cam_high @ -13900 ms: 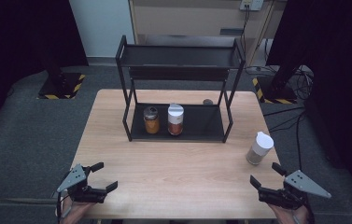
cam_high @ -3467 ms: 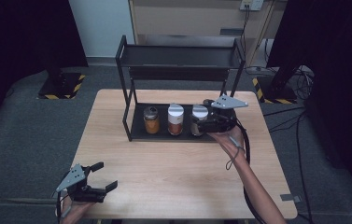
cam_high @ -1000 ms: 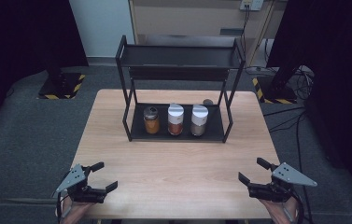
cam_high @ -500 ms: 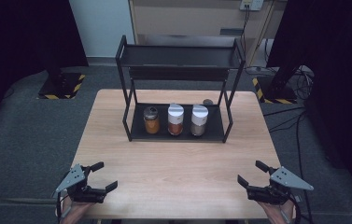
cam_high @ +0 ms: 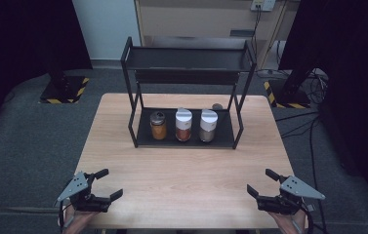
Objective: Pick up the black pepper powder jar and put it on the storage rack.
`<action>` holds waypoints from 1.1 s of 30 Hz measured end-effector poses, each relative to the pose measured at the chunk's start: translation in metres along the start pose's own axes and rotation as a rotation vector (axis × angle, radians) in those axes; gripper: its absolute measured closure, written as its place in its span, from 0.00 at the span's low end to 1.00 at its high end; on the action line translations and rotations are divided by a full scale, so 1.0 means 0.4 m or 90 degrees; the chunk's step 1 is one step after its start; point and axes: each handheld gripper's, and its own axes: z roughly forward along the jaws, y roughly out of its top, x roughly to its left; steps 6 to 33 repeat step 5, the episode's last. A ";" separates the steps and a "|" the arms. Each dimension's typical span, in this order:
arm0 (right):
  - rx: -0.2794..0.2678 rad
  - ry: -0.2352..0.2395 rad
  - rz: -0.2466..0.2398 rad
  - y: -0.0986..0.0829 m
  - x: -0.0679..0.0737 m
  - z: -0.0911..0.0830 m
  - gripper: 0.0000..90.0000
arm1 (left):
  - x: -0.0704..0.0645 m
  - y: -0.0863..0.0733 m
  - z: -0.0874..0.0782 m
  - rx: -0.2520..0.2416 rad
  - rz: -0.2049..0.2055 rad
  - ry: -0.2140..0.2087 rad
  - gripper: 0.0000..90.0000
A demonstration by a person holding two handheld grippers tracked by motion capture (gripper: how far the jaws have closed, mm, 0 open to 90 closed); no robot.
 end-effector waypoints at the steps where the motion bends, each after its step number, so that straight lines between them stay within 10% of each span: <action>1: 0.000 0.001 0.000 0.000 -0.001 0.000 0.11 | 0.000 0.000 0.000 0.000 0.000 0.000 0.02; 33: -0.001 0.000 -0.001 0.000 0.000 0.000 0.11 | 0.000 -0.001 0.000 -0.002 0.002 0.001 0.02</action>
